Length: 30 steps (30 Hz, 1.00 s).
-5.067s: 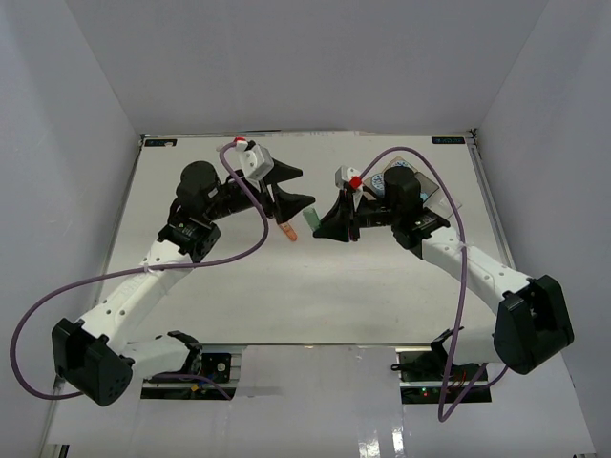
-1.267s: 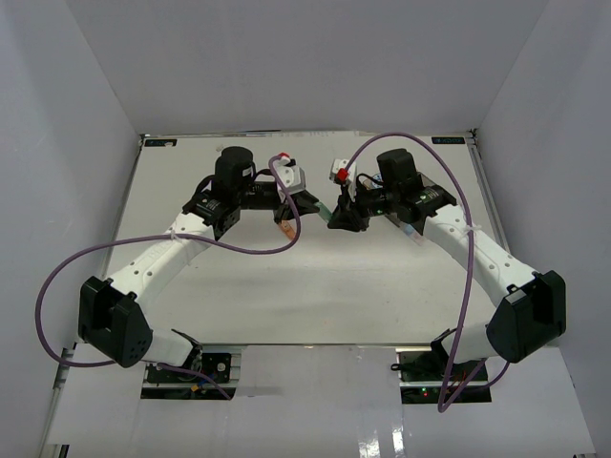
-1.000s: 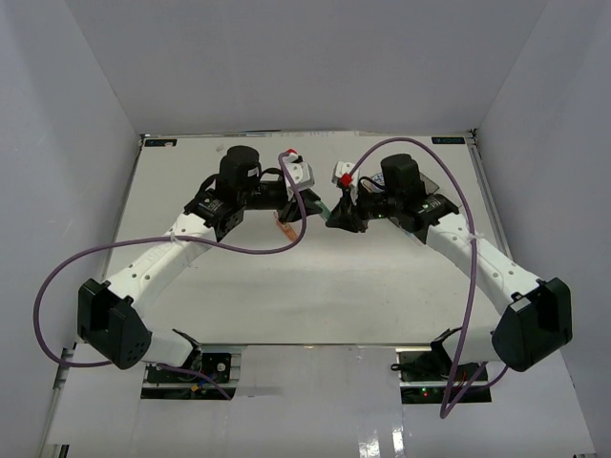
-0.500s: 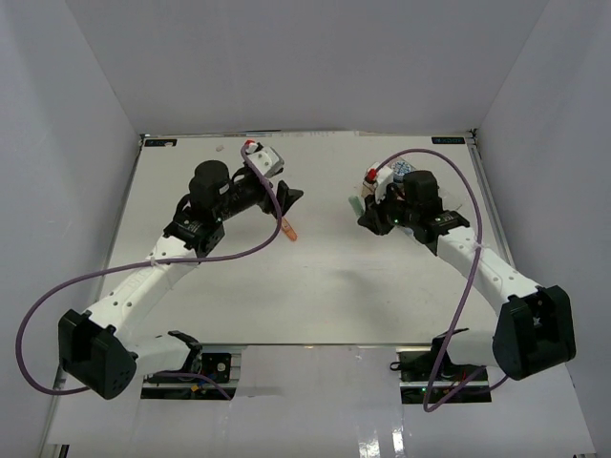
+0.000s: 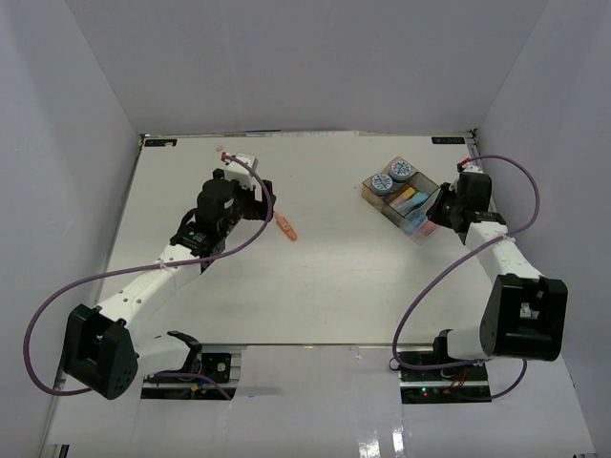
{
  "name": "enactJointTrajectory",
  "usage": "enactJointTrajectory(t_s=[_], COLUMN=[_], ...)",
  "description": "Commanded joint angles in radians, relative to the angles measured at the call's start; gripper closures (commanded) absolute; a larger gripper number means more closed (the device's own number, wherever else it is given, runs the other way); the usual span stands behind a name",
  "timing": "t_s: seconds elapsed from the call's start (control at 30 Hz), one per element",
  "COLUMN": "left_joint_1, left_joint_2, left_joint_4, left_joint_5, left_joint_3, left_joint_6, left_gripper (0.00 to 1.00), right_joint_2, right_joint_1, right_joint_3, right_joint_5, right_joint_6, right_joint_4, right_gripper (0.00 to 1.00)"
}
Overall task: Sort the stationery into containers
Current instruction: Place the pen in the storage box, then pick up the pen from the center of the board.
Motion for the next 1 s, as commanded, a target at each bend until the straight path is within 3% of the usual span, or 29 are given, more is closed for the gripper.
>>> enactJointTrajectory(t_s=[0.0,0.2,0.33,0.57,0.77,0.8,0.9,0.97], left_joint_1=[0.002,0.002,0.002,0.002,-0.001,-0.008,-0.050,-0.103], left_joint_2=[-0.015,-0.006,0.013,0.074,0.152,0.169,0.200,0.229], left_joint_4=[0.006,0.000,-0.017,-0.094,-0.279,-0.304,-0.338,-0.371], left_joint_5=[-0.060,-0.057,-0.057,-0.074,-0.084,-0.073,-0.083,-0.108], left_joint_3=[0.004,0.001,0.007,0.052,0.139,0.147,0.141,0.152], left_joint_6=[-0.026,-0.029,-0.072,-0.191,-0.392,-0.418,-0.472,-0.498], left_gripper=[0.02,0.02,0.02,0.02,0.02,0.02,0.02,0.02], right_joint_2=[0.086,0.195,0.163,0.021,-0.116,-0.128,-0.197,-0.271], right_joint_1=[-0.006,-0.009,-0.009,0.040,0.227,0.244,0.273,0.273], right_joint_3=[0.047,0.073,0.070,0.069,0.029,0.015,-0.035,-0.115], right_joint_5=[0.022,0.068,0.088,0.068,0.107,0.105,0.012,-0.027], right_joint_6=[0.093,0.161,0.153,-0.004,-0.147,-0.155,-0.135,-0.106], right_joint_4=[0.010,0.015,0.030,0.053,0.060,0.055,0.110,0.188], right_gripper=[0.83,0.62,0.36,0.29,0.25,0.19,0.17,0.11])
